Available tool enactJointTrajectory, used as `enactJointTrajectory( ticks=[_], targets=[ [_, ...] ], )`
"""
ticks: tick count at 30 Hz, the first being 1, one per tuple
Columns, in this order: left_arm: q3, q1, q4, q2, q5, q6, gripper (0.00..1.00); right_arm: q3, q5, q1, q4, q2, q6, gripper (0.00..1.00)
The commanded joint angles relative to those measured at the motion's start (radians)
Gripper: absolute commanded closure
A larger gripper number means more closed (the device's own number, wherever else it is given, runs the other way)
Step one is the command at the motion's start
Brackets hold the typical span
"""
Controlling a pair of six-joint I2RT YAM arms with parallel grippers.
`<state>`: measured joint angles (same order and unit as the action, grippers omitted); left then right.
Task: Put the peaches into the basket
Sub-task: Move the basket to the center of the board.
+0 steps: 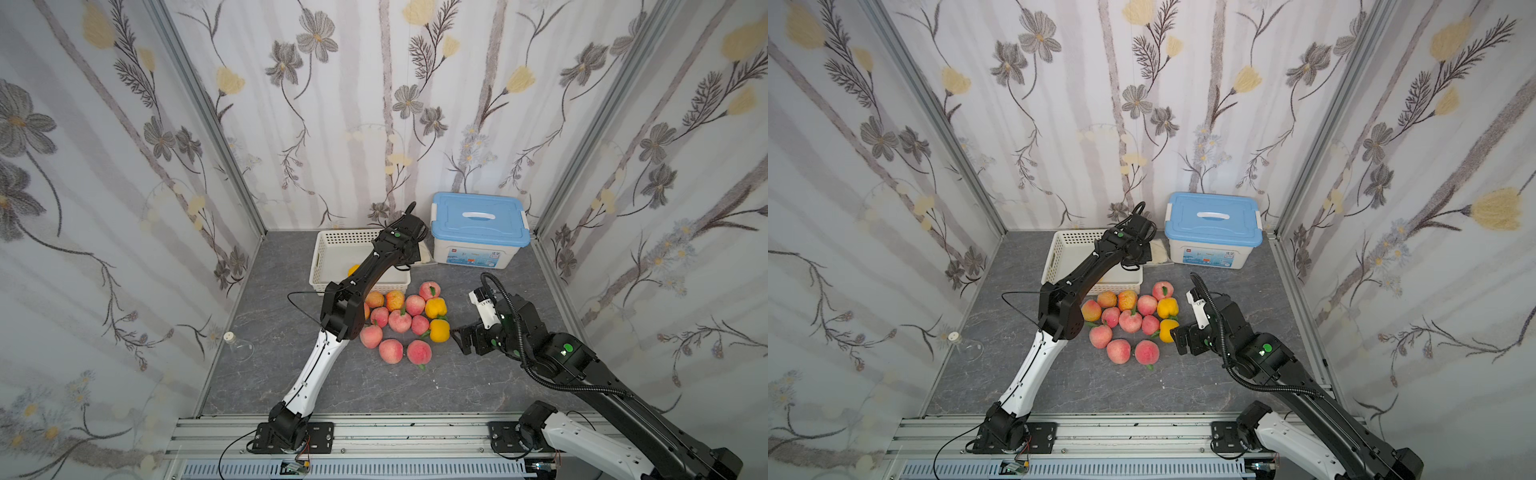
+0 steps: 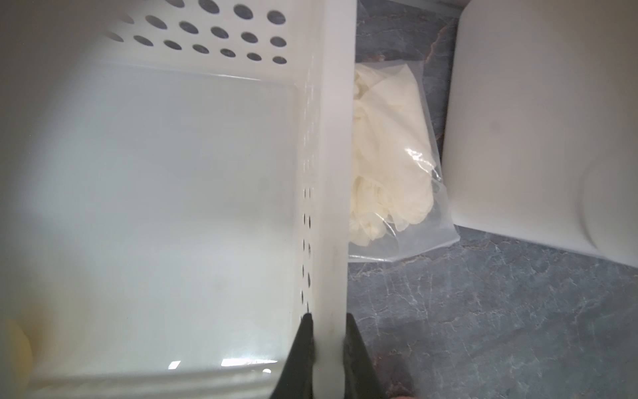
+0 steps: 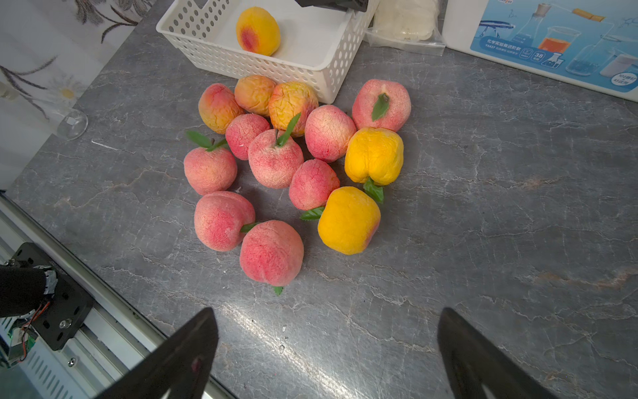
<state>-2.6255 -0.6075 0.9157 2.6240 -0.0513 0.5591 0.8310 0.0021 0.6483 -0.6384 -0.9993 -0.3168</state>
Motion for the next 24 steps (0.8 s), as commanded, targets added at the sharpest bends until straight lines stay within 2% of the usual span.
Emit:
enactJointTrajectory(
  ticks=[1,9,14,20,24],
  targets=[
    [-0.010,-0.027,-0.052,0.001,0.007,0.072,1.00,-0.002,0.026,-0.006,0.008,-0.006,-0.023,0.02],
    [-0.010,-0.084,-0.098,0.001,-0.007,0.144,0.99,-0.010,0.021,-0.018,0.009,-0.004,-0.044,0.02],
    [-0.010,-0.089,-0.104,0.004,-0.006,0.160,0.69,-0.013,0.002,-0.031,0.039,-0.016,-0.070,0.02],
    [-0.010,-0.086,-0.080,-0.028,-0.015,0.126,0.54,-0.002,-0.046,-0.054,0.103,-0.074,-0.118,0.05],
    [-0.009,-0.087,-0.043,-0.076,-0.012,0.077,0.49,0.028,-0.080,-0.075,0.132,-0.139,-0.132,0.05]
  ],
)
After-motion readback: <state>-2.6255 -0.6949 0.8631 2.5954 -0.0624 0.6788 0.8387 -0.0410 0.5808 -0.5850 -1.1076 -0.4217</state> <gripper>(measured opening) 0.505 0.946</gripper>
